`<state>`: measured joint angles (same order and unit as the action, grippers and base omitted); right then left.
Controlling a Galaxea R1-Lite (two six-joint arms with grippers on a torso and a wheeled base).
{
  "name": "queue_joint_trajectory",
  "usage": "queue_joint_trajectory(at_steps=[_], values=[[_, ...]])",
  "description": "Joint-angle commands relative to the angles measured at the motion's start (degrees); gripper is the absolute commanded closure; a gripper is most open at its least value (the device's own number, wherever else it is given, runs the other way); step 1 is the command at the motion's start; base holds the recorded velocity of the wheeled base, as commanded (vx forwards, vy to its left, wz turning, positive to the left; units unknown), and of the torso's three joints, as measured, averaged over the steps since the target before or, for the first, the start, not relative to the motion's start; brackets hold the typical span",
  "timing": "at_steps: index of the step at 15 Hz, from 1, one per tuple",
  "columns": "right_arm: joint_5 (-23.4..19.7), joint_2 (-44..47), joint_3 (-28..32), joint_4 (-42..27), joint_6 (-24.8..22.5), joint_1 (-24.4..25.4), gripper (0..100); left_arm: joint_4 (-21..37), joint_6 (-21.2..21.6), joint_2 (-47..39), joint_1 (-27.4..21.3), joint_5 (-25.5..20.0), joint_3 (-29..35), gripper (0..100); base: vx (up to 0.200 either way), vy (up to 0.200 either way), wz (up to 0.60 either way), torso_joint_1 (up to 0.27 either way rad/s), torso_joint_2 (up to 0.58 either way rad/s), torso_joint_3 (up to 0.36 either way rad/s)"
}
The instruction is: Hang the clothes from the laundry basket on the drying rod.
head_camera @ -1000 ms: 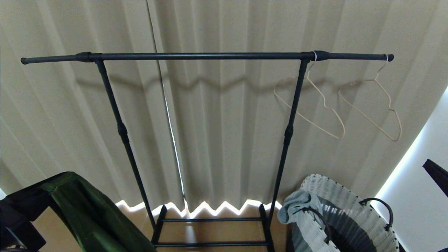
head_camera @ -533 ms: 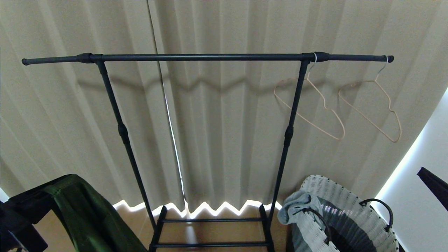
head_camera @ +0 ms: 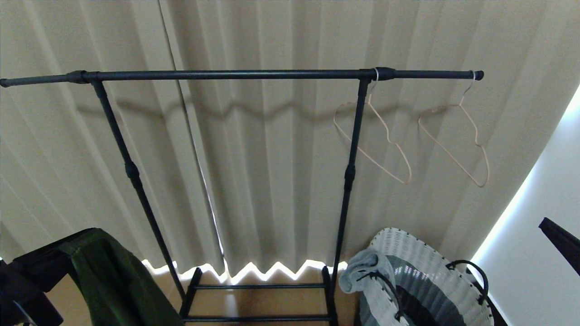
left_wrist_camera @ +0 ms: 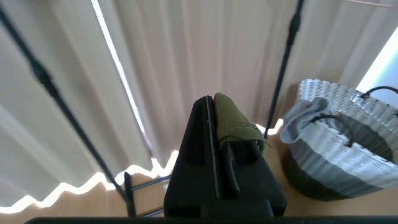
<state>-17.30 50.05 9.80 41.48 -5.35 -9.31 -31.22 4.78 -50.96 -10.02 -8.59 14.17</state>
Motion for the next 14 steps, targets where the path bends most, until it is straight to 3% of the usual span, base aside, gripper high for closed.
queue_joint_trajectory(at_steps=[1,8,14], values=[[0.0,0.1,-0.2,0.0,0.0,0.0,0,-0.1,0.1,-0.2,0.0,0.0,0.0,100,0.0,0.0,0.0,0.0,0.0,0.0],[0.2,0.2,-1.4,-0.4,0.0,0.0,0,0.0,-0.2,-0.1,0.0,0.0,-0.2,100,0.0,0.0,0.0,0.0,0.0,0.0],[1.9,0.0,0.4,-6.7,0.2,-0.1,0,0.1,-0.2,0.1,0.0,0.0,-0.7,100,0.2,0.0,0.0,0.002,0.0,0.003]])
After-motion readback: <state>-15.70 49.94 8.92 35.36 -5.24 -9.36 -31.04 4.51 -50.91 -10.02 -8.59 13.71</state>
